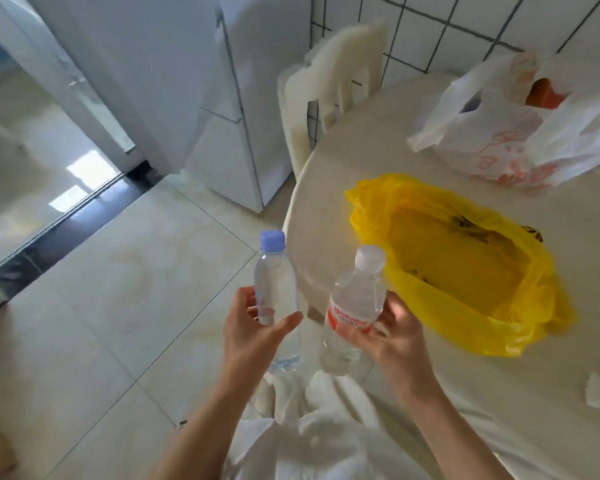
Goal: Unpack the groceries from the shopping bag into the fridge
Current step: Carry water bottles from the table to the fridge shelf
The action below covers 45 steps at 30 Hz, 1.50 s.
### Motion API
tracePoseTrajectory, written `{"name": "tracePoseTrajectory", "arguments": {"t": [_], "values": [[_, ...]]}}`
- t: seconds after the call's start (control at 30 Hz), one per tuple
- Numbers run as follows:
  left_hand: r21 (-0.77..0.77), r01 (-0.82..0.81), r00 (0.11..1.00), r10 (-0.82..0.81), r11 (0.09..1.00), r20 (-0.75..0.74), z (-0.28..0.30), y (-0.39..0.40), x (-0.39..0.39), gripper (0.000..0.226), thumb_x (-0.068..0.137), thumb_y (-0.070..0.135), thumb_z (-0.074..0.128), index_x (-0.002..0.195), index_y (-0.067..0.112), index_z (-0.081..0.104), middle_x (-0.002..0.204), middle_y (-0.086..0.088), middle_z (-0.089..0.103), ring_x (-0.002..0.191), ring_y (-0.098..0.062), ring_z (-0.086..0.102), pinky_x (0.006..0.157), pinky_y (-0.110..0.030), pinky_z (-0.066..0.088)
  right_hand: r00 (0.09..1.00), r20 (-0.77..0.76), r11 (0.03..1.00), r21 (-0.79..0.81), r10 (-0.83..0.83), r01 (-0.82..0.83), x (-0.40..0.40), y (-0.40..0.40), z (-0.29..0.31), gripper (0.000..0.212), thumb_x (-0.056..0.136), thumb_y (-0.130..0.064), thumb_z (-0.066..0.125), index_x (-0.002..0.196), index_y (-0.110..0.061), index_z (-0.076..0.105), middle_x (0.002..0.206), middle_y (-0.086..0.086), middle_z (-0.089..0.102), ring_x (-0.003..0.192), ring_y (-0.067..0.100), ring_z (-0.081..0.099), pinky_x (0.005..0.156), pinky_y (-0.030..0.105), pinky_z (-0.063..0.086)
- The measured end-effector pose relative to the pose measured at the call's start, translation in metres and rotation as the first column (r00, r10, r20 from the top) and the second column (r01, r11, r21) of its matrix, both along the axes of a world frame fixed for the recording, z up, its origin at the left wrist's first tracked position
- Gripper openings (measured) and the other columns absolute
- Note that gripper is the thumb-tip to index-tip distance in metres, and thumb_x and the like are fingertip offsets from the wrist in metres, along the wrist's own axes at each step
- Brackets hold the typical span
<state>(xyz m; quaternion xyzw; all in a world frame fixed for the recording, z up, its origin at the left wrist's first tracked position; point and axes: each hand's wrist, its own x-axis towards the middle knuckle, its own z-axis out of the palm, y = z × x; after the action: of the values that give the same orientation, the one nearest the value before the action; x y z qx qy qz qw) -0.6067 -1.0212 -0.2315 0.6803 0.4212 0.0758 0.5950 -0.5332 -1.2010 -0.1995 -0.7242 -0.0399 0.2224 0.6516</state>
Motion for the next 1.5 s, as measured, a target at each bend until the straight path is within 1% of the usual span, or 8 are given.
{"name": "tracePoseTrajectory", "arguments": {"t": [0.1, 0.23, 0.47, 0.73, 0.87, 1.0, 1.17, 1.5], "values": [[0.023, -0.089, 0.996, 0.089, 0.996, 0.006, 0.002, 0.028, -0.029, 0.055, 0.048, 0.036, 0.092, 0.088, 0.041, 0.055, 0.096, 0.002, 0.069, 0.09, -0.017, 0.07, 0.079, -0.046, 0.058, 0.994, 0.009, 0.992, -0.059, 0.111, -0.11, -0.015, 0.039, 0.0, 0.062, 0.055, -0.029, 0.088, 0.11, -0.025, 0.06, 0.104, -0.013, 0.071, 0.099, 0.007, 0.067, 0.081, 0.026, 0.057], [0.052, -0.183, 0.983, 0.183, 0.982, 0.004, 0.005, 0.065, -0.066, 0.061, 0.05, 0.036, 0.093, 0.097, 0.029, 0.056, 0.097, 0.001, 0.069, 0.09, -0.017, 0.069, 0.079, -0.046, 0.058, 0.972, 0.03, 0.967, -0.113, 0.232, -0.227, -0.033, 0.092, -0.001, 0.062, 0.052, -0.04, 0.086, 0.107, -0.031, 0.058, 0.099, -0.025, 0.069, 0.096, -0.002, 0.065, 0.08, 0.018, 0.054], [0.077, -0.368, 0.929, 0.37, 0.927, -0.005, 0.005, 0.16, -0.157, 0.061, 0.056, 0.024, 0.092, 0.104, 0.023, 0.055, 0.1, 0.002, 0.067, 0.092, -0.017, 0.067, 0.077, -0.037, 0.058, 0.912, 0.011, 0.907, -0.111, 0.409, -0.406, -0.09, 0.209, -0.006, 0.054, 0.057, -0.024, 0.091, 0.104, -0.019, 0.063, 0.099, -0.006, 0.072, 0.093, 0.011, 0.068, 0.08, 0.031, 0.056], [0.072, -0.513, 0.858, 0.514, 0.856, 0.008, 0.005, 0.268, -0.232, 0.062, 0.06, 0.02, 0.09, 0.109, 0.017, 0.054, 0.103, -0.002, 0.064, 0.093, -0.018, 0.064, 0.073, -0.029, 0.055, 0.864, -0.017, 0.861, -0.071, 0.504, -0.503, -0.149, 0.332, -0.015, 0.054, 0.058, -0.016, 0.089, 0.105, -0.015, 0.062, 0.1, -0.006, 0.071, 0.093, 0.007, 0.068, 0.073, 0.021, 0.056], [0.063, -0.571, 0.82, 0.573, 0.818, -0.01, 0.0, 0.309, -0.249, 0.062, 0.058, 0.022, 0.091, 0.108, 0.02, 0.054, 0.103, 0.0, 0.064, 0.092, -0.016, 0.064, 0.079, -0.037, 0.057, 0.849, -0.011, 0.846, -0.081, 0.528, -0.527, -0.162, 0.381, -0.016, 0.053, 0.057, -0.016, 0.089, 0.102, -0.013, 0.062, 0.097, -0.004, 0.07, 0.091, 0.009, 0.068, 0.072, 0.022, 0.056], [0.05, -0.592, 0.804, 0.594, 0.804, -0.038, -0.009, 0.346, -0.246, 0.061, 0.058, 0.022, 0.091, 0.107, 0.022, 0.054, 0.102, 0.002, 0.065, 0.093, -0.017, 0.064, 0.082, -0.042, 0.057, 0.84, 0.004, 0.835, -0.108, 0.543, -0.539, -0.159, 0.423, -0.016, 0.051, 0.057, -0.019, 0.09, 0.1, -0.017, 0.062, 0.094, -0.008, 0.07, 0.091, 0.007, 0.067, 0.074, 0.024, 0.057], [0.046, -0.569, 0.82, 0.57, 0.821, -0.043, -0.015, 0.4, -0.217, 0.066, 0.058, 0.022, 0.091, 0.111, 0.02, 0.053, 0.105, 0.001, 0.065, 0.096, -0.019, 0.064, 0.082, -0.039, 0.057, 0.835, 0.021, 0.83, -0.116, 0.55, -0.545, -0.132, 0.482, -0.017, 0.047, 0.059, -0.016, 0.088, 0.096, -0.023, 0.06, 0.092, -0.017, 0.069, 0.09, 0.002, 0.066, 0.073, 0.019, 0.056], [0.079, -0.528, 0.849, 0.527, 0.846, 0.037, -0.001, 0.553, -0.101, 0.065, 0.058, 0.021, 0.091, 0.111, 0.018, 0.053, 0.106, -0.001, 0.065, 0.097, -0.021, 0.064, 0.072, -0.025, 0.055, 0.802, 0.063, 0.803, -0.11, 0.594, -0.586, -0.023, 0.637, -0.007, 0.06, 0.059, -0.022, 0.09, 0.11, -0.018, 0.059, 0.102, -0.01, 0.069, 0.099, 0.009, 0.066, 0.085, 0.033, 0.057]]}}
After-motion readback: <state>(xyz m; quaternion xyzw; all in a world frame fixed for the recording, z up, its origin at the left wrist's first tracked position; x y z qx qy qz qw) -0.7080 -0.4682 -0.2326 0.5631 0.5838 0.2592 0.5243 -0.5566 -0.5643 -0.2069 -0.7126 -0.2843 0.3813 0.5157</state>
